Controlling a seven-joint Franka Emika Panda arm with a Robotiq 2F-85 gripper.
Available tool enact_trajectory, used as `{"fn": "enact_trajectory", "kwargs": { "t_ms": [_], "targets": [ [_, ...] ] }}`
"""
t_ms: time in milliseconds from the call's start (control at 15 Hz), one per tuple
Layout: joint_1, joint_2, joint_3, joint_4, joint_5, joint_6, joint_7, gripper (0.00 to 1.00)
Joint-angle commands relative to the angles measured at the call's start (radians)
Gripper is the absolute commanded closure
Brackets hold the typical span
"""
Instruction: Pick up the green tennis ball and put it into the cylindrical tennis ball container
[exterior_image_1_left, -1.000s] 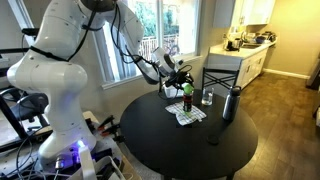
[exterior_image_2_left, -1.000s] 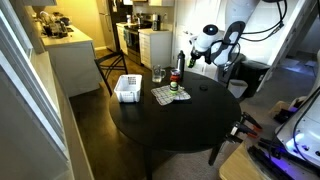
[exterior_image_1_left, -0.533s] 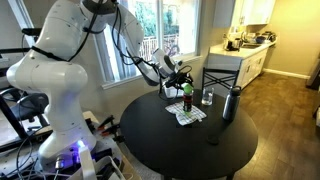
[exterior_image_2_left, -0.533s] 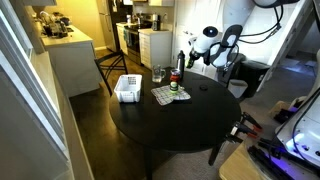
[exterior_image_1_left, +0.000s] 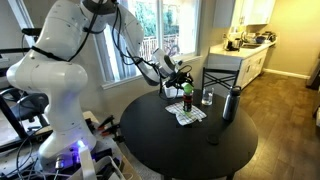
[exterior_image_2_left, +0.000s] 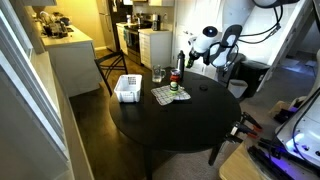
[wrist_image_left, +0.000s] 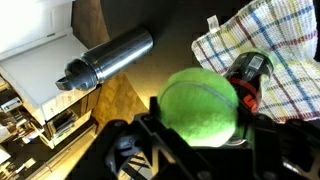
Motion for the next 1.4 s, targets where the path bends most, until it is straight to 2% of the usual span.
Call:
{"fn": "enact_trajectory", "kwargs": {
  "t_ms": [0, 200, 467, 933, 1000, 1333],
  "targets": [
    [0.016, 0.033, -0.033, 0.039, 0.024, 0.007, 0.009, 0.56],
    [-0.015, 0.050, -0.019, 0.081, 0.041, 0.020, 0.015, 0.56],
    [-0.097, 0.064, 0.065, 0.145, 0.074, 0.039, 0.024, 0.56],
    [-0.318, 0.061, 0.328, 0.257, 0.081, 0.129, 0.055, 0.56],
    [-0.380, 0.043, 0.408, 0.296, 0.071, 0.088, 0.045, 0.56],
    [-0.516, 0.064, 0.571, 0.333, 0.065, 0.092, 0.052, 0.56]
  ]
}}
